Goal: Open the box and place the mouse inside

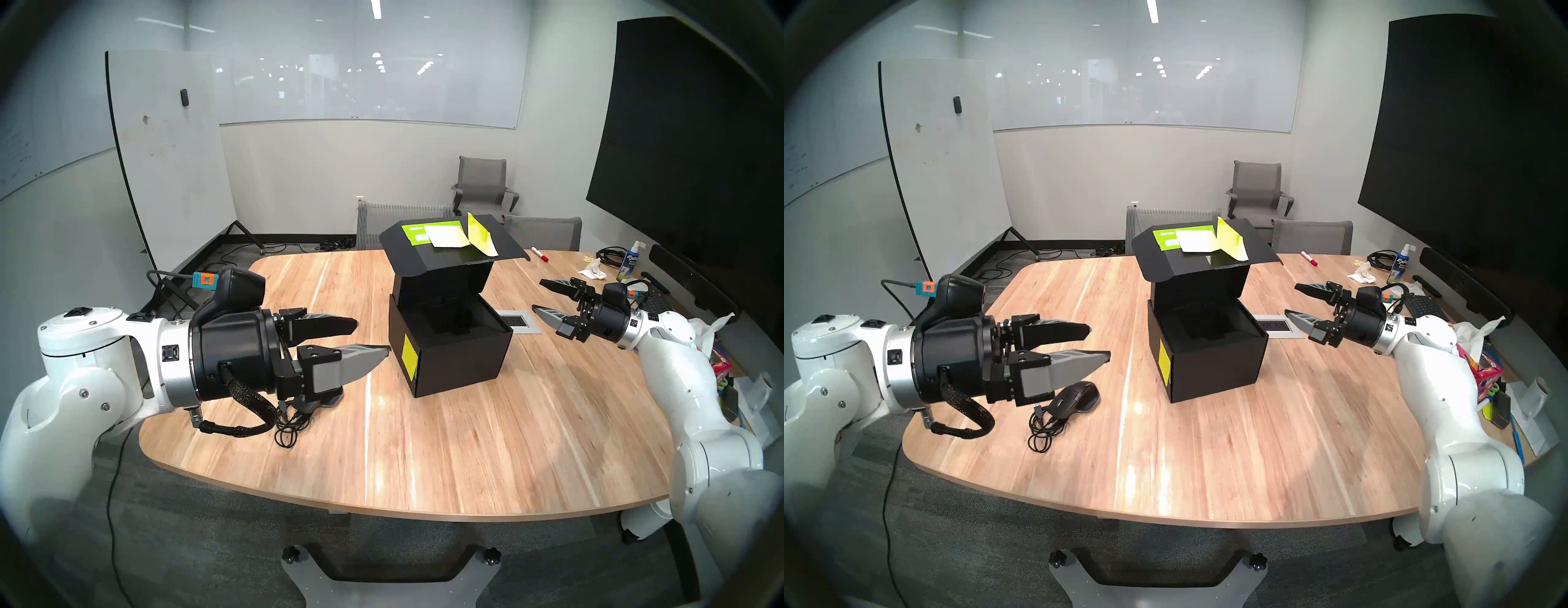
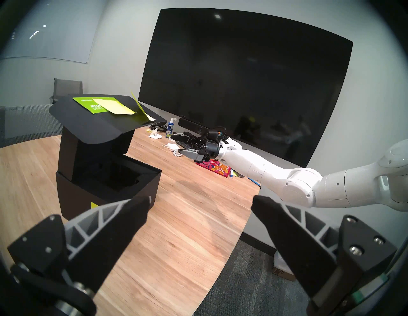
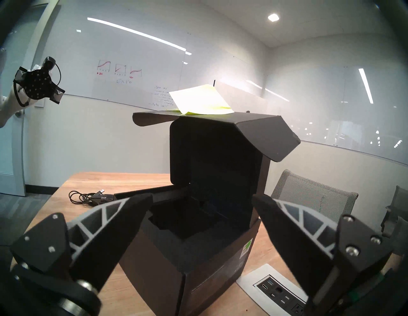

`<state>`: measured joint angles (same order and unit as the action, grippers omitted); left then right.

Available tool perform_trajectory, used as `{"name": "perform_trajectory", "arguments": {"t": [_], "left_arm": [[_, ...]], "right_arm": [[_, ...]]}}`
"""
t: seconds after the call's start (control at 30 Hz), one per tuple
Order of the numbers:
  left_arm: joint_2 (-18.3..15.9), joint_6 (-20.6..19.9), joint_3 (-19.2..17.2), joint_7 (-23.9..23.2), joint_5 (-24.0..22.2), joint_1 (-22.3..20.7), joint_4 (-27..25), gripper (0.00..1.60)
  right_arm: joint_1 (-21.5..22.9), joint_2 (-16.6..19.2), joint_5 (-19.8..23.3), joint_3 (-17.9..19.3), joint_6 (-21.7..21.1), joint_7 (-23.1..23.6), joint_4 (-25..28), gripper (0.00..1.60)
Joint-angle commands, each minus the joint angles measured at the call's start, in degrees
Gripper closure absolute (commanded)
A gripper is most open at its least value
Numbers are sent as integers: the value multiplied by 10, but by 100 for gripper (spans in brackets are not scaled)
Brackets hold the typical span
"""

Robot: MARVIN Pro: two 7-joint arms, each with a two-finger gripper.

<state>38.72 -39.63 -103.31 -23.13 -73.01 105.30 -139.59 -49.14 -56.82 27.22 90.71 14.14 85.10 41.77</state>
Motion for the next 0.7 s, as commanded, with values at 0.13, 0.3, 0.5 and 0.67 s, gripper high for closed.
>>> {"name": "perform_trajectory", "arguments": {"t": [0.13, 0.3, 0.5, 0.67], "left_arm": [[2, 1, -4, 0, -1, -1, -4, 0], [2, 1, -4, -1, 0, -1, -4, 0], [3, 1, -4, -2, 1, -1, -4, 0], [3, 1, -4, -2, 2, -1, -4, 0]], "right_arm": [[54, -11, 9, -11, 8, -1, -27, 0], [69, -16, 10, -18, 13, -1, -40, 0], [87, -23, 9, -28, 19, -1, -55, 0], [100, -27, 9, -36, 23, -1, -65, 0]]}}
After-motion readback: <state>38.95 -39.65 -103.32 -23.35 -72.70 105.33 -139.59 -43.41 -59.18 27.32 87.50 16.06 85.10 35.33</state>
